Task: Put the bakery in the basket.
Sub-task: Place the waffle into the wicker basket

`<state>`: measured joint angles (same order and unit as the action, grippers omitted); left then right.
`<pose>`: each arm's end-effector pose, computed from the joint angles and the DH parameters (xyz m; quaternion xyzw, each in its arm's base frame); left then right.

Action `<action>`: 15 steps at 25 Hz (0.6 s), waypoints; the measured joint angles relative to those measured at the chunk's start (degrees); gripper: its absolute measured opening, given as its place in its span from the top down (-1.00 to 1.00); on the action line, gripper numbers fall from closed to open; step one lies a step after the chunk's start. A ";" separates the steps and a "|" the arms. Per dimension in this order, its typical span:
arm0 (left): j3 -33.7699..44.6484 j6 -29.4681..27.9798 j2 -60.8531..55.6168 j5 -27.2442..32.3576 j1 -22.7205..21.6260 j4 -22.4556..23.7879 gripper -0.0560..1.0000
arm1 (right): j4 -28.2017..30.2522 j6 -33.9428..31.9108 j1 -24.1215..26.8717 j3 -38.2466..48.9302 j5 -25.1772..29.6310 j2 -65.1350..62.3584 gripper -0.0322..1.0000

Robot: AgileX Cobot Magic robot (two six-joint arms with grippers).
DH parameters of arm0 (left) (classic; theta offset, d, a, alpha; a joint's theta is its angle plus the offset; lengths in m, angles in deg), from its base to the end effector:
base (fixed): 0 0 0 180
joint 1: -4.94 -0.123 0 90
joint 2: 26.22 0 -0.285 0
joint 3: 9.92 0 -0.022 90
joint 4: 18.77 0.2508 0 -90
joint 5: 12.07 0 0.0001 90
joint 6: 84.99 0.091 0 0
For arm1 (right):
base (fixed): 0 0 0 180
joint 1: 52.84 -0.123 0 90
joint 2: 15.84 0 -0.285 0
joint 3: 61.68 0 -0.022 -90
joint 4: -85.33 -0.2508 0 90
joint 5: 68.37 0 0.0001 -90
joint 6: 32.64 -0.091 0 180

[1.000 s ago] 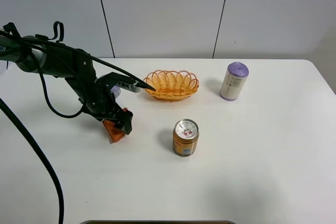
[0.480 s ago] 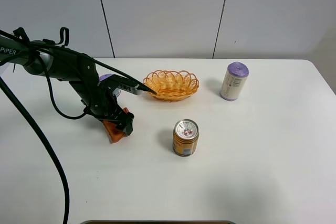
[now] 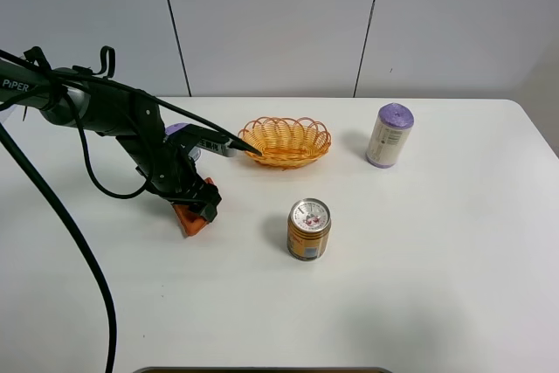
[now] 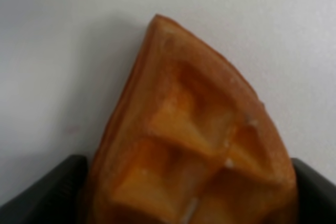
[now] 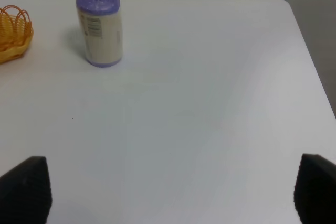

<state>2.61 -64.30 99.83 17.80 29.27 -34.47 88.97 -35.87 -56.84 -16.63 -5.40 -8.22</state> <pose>0.3317 -0.1634 0.0919 0.2748 0.9530 -0.0827 0.0971 -0.0141 -0.0061 0.2910 -0.0028 0.8460 0.0020 0.5332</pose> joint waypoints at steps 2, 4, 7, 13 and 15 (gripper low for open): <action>-0.03 0.00 0.00 0.12 0.00 0.00 -0.45 | 0.00 0.00 0.00 0.00 0.00 0.00 -0.83; -0.03 -0.33 0.00 0.23 0.00 0.00 -0.45 | 0.00 0.00 0.00 0.00 0.00 0.00 -0.83; -0.03 -0.53 -0.26 0.53 0.00 -0.18 -0.45 | 0.00 0.00 0.00 0.00 0.00 0.00 -0.83; 0.16 -0.73 -2.63 1.97 0.00 -0.51 -0.45 | 0.00 0.00 0.00 0.00 0.00 0.00 -0.83; 0.16 -1.03 -4.10 2.09 0.00 -0.56 -0.45 | 0.00 0.00 0.00 0.00 0.00 0.00 -0.83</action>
<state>2.77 -65.32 95.73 19.89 29.27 -35.03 88.97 -35.87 -56.84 -16.63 -5.40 -8.22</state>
